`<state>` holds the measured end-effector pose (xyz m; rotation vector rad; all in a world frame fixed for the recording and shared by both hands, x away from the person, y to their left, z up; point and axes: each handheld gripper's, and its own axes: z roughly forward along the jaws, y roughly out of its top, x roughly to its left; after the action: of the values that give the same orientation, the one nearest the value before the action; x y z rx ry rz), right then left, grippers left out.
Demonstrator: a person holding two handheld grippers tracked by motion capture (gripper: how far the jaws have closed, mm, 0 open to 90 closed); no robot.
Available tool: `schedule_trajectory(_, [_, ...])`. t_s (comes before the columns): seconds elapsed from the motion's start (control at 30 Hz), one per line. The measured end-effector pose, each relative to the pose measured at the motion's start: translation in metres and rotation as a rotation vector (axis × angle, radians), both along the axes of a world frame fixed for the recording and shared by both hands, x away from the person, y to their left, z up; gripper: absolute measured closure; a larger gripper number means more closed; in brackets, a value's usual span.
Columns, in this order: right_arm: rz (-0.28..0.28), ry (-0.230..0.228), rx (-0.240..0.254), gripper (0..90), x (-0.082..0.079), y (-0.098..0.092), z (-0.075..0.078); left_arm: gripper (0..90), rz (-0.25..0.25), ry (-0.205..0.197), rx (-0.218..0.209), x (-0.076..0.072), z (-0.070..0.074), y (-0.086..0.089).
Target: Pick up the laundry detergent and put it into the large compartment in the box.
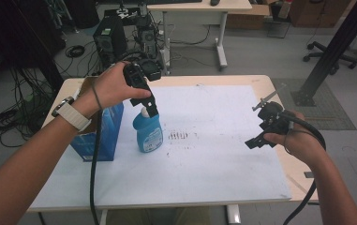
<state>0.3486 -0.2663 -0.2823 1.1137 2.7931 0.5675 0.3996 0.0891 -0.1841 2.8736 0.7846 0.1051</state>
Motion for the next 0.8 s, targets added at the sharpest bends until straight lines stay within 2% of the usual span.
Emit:
schedule_trajectory(0.3, [0.003,-0.002,0.0,8.7,0.001,0.001,0.0,10.3,0.02,0.002,0.002,0.006,-0.007,0.005])
schedule_trajectory(0.4, [0.002,0.0,0.0,8.7,0.001,0.001,0.0,10.2,0.034,-0.013,0.006,0.007,-0.008,0.005])
schedule_trajectory(0.8, [0.006,-0.001,0.0,8.7,0.0,0.001,-0.001,9.7,0.031,0.011,0.006,0.012,-0.018,0.008])
